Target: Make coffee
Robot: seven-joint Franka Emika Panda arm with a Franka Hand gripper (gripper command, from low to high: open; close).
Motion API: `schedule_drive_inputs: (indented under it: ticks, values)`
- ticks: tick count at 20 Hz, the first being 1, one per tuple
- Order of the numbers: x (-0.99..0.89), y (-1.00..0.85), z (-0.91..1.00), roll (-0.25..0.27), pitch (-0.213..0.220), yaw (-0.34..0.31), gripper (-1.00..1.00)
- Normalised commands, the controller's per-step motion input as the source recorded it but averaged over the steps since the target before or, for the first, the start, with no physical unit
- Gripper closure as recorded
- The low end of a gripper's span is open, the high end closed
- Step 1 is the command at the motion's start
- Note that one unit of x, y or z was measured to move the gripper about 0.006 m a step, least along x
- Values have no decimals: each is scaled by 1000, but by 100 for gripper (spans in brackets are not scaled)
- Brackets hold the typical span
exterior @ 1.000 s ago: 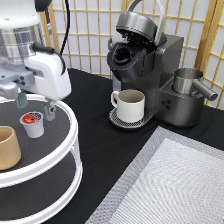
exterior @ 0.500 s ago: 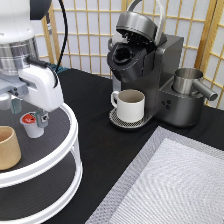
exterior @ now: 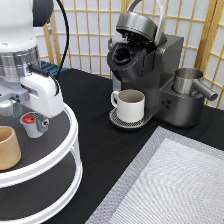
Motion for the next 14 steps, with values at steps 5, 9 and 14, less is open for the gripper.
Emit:
schedule_drive_inputs:
  ticks: [5,9,14]
  values:
    - [13,0,2,-19,-9,0,100]
    - [136,0,74,-8,-5,1,100]
    - [165,0,101,0,-4,6,100]
